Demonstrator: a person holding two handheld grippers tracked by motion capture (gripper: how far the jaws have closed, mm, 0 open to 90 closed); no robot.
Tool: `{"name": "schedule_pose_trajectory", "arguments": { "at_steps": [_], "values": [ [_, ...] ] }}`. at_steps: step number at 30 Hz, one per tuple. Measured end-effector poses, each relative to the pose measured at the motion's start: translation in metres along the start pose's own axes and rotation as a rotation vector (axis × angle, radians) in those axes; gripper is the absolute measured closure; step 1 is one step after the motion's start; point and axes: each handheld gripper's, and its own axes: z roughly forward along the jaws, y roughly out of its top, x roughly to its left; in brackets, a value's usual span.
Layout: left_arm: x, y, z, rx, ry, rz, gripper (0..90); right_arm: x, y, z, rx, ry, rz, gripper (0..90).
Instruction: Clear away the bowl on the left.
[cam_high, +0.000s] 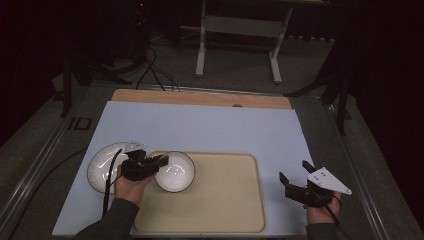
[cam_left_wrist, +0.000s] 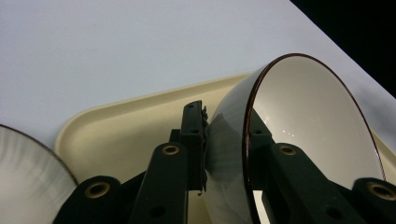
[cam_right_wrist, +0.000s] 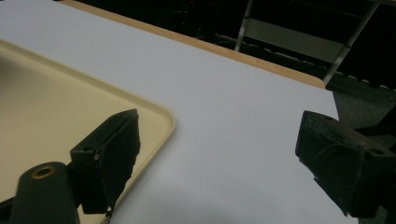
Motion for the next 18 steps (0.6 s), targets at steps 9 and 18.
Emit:
{"name": "schedule_pose_trajectory", "arguments": {
  "at_steps": [9,18],
  "values": [
    [-0.009,-0.001,0.006,0.015,-0.023,0.016,76.9,0.000,0.000,0.000,0.000,-0.002,0.001,13.6],
    [-0.017,-0.003,0.015,0.039,-0.042,0.032,76.9,0.000,0.000,-0.001,-0.003,-0.002,0.002,13.6]
  ]
}}
